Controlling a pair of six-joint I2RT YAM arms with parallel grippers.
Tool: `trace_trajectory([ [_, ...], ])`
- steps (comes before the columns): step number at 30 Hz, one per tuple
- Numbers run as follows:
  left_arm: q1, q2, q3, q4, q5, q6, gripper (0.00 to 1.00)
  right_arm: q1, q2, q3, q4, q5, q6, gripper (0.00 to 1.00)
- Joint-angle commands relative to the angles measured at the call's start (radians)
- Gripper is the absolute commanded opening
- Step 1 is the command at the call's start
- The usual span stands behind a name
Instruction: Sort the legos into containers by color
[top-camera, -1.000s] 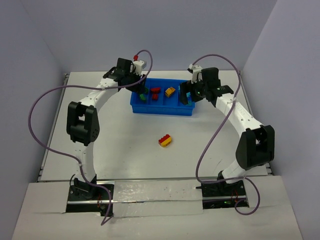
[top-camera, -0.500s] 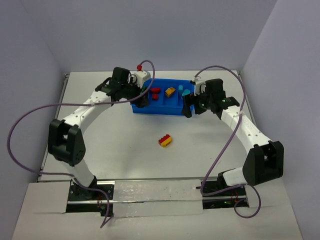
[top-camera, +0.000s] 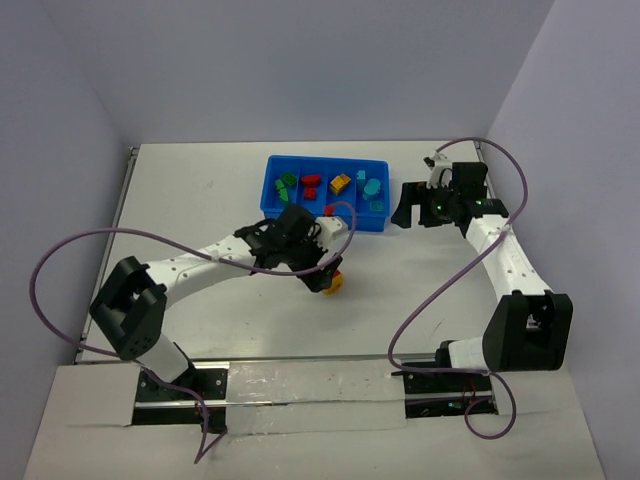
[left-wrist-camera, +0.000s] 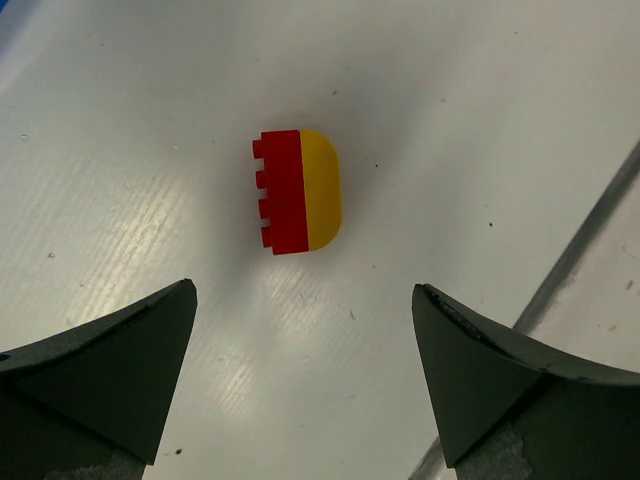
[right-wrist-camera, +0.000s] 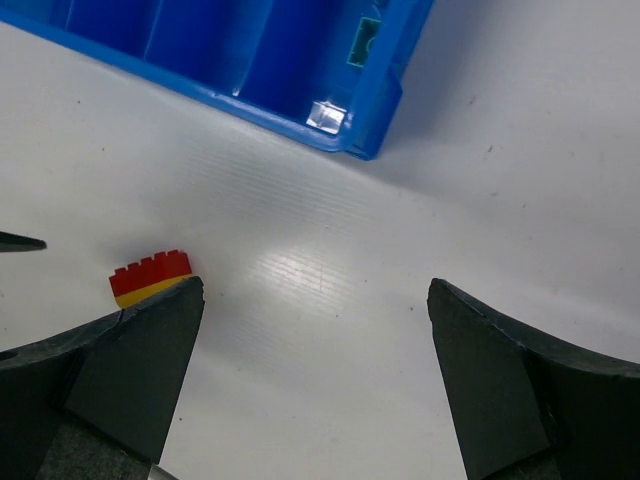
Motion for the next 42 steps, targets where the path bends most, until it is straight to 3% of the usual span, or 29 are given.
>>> trace_trajectory([
  [1,-0.066,0.059,0.009,0.094,-0.151,-0.073,0.99,-0.025,-0.055,-0.007,-0.004,-0.033,0.016,1.0],
  [13,-0.087,0.24,0.071,0.145,-0.275,-0.089,0.96,-0.026,-0.046,-0.017,0.005,-0.039,0.013,1.0],
  [23,-0.087,0.236,0.029,0.212,-0.218,-0.026,0.71,-0.026,-0.03,-0.019,0.006,-0.048,0.009,1.0],
  [25,-0.087,0.23,0.022,0.216,-0.208,-0.02,0.62,-0.026,-0.028,-0.019,0.006,-0.054,0.01,1.0],
  [29,-0.087,0.194,-0.002,0.24,-0.183,-0.014,0.33,-0.027,-0.027,-0.024,0.013,-0.09,0.027,1.0],
  [32,-0.087,0.158,0.011,0.231,-0.197,-0.013,0.21,-0.027,-0.022,-0.033,0.035,-0.149,0.059,1.0],
  [42,-0.086,-0.044,0.09,0.236,-0.316,0.001,0.07,0.035,0.016,-0.002,0.174,-0.491,0.281,1.0],
])
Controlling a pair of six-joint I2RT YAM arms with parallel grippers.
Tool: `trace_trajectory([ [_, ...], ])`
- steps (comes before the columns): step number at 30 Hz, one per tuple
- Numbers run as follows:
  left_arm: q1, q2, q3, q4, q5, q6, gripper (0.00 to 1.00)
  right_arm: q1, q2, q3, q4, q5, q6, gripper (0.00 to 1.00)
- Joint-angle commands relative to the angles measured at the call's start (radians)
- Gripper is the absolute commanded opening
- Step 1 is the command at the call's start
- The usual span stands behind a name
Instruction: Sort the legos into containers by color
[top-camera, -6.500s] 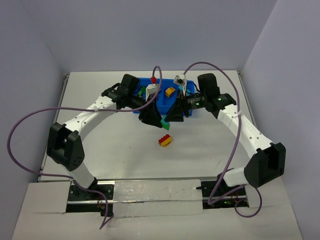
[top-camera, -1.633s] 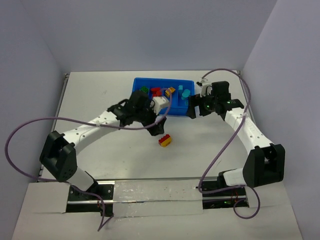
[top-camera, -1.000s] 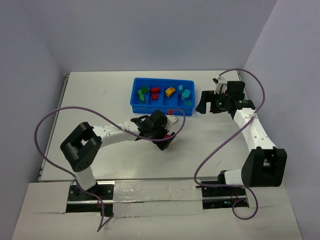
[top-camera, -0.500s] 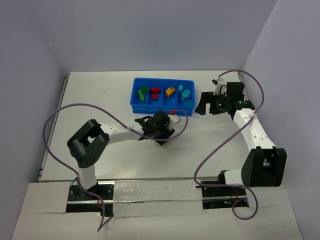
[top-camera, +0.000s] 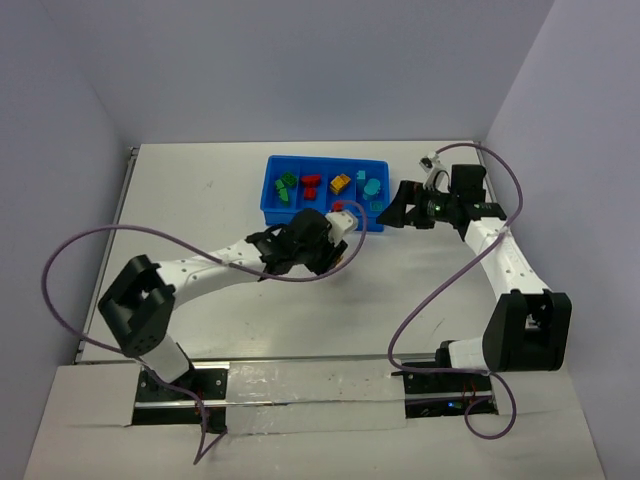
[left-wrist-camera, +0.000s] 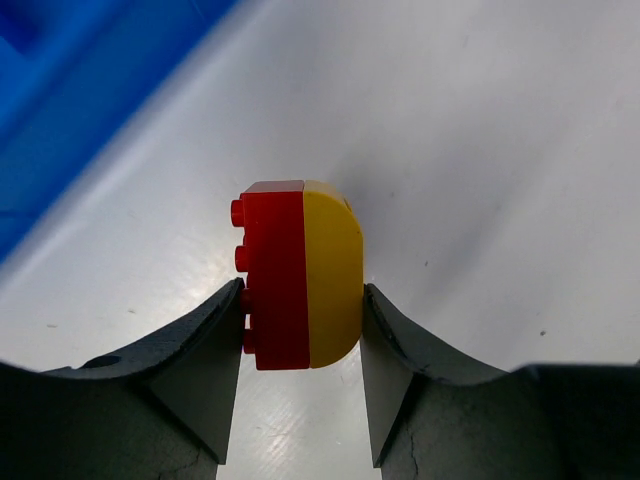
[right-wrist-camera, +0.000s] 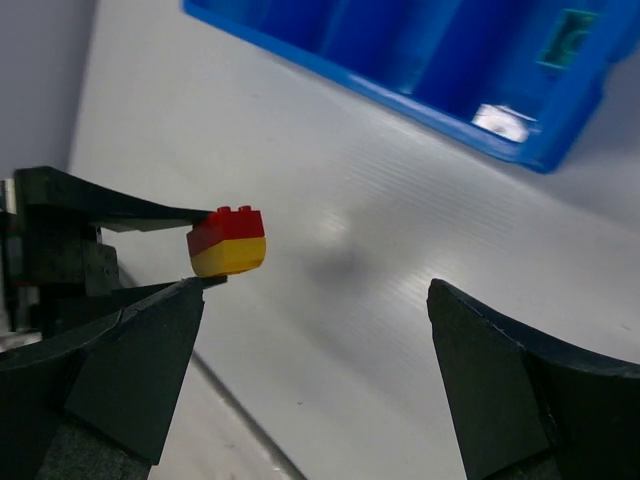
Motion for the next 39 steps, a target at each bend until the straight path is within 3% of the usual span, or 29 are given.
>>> trace_trajectory([
  [1,-0.002,-0.09,0.091,0.05,-0.065,0.016,0.03,0.069,0.009,0.039,0.131,-0.194,0.13,1.0],
  [8,-0.002,-0.094,0.164,-0.006,-0.053,-0.021,0.0,0.14,0.043,0.036,0.251,-0.278,0.287,1.0],
  [18,-0.002,-0.097,0.188,-0.022,-0.033,-0.031,0.0,0.185,0.118,0.067,0.243,-0.323,0.296,0.96],
  [21,-0.002,-0.098,0.184,-0.019,-0.032,-0.033,0.0,0.184,0.142,0.067,0.265,-0.349,0.325,0.92],
  [26,-0.002,-0.098,0.188,-0.015,-0.039,-0.03,0.0,0.184,0.172,0.059,0.308,-0.399,0.375,0.75],
  [30,-0.002,-0.099,0.184,-0.01,-0.035,-0.03,0.0,0.185,0.189,0.047,0.348,-0.426,0.405,0.67],
  [39,-0.002,-0.104,0.18,-0.001,-0.035,-0.03,0.0,0.189,0.214,0.045,0.341,-0.449,0.399,0.65],
])
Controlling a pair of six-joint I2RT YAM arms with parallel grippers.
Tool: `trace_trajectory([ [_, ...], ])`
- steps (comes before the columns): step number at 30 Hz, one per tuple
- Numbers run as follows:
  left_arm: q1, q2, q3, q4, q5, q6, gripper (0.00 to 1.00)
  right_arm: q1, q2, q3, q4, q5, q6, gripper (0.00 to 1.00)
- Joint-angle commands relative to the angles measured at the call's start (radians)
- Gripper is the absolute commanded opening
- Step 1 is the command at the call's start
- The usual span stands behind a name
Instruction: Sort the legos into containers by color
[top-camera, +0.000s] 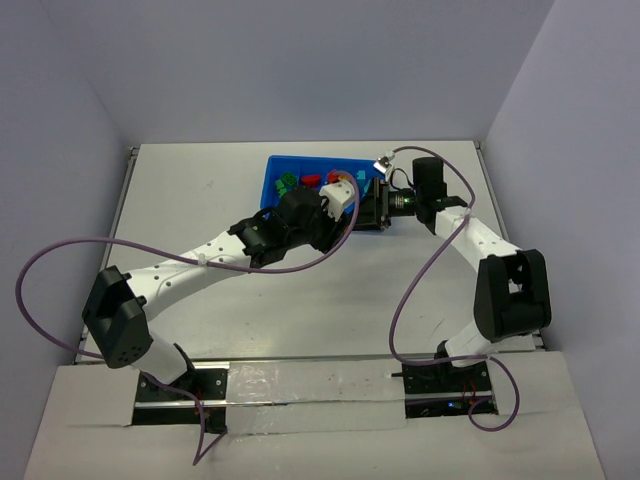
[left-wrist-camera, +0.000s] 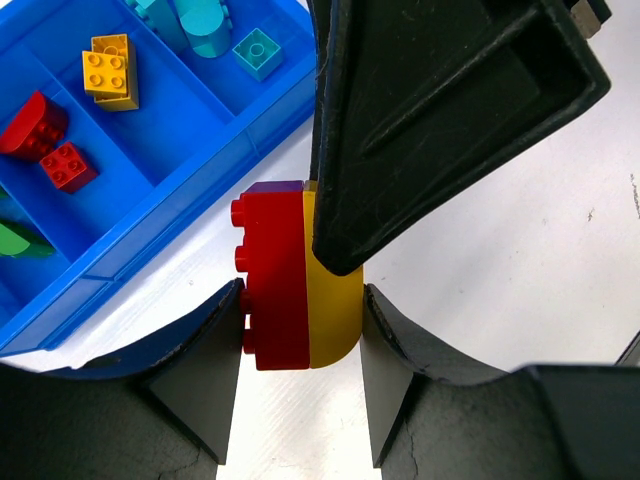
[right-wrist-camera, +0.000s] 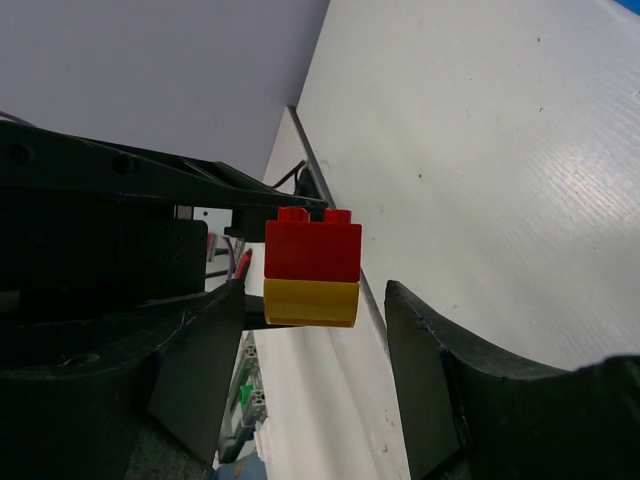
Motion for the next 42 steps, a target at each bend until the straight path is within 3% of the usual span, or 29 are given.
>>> trace_trajectory([
  [1,-0.002,-0.016,0.036,0.025,0.01,-0.013,0.0,0.011,0.015,0.026,0.027,-0.036,-0.002,0.65],
  [10,-0.002,-0.011,0.045,0.025,0.014,-0.02,0.0,0.026,0.016,0.017,0.008,-0.029,-0.025,0.6],
  [21,0.0,-0.011,0.03,0.047,-0.02,-0.006,0.03,0.039,0.021,0.024,0.009,-0.066,-0.02,0.34],
  [22,0.002,-0.014,0.028,0.048,-0.024,-0.009,0.06,0.039,0.019,0.026,0.012,-0.071,-0.019,0.3],
  [25,0.046,-0.013,0.042,0.006,0.085,-0.016,0.49,0.039,0.015,0.037,0.001,-0.084,-0.035,0.06],
  [27,0.105,-0.019,0.055,-0.052,0.292,0.001,0.99,0.037,0.011,0.05,-0.04,-0.08,-0.061,0.0],
  [30,0.217,-0.05,0.051,-0.102,0.583,0.005,0.99,0.027,0.004,0.074,-0.108,-0.074,-0.138,0.0],
  [33,0.35,-0.091,0.048,-0.15,0.773,-0.003,0.99,0.018,-0.002,0.121,-0.252,-0.066,-0.287,0.0],
  [37,0.4,-0.177,0.032,-0.231,0.806,0.051,0.99,0.021,-0.011,0.195,-0.471,-0.052,-0.544,0.0],
  [42,0.4,-0.228,-0.008,-0.24,0.96,0.09,0.99,0.047,-0.055,0.22,-0.565,-0.032,-0.733,0.0],
])
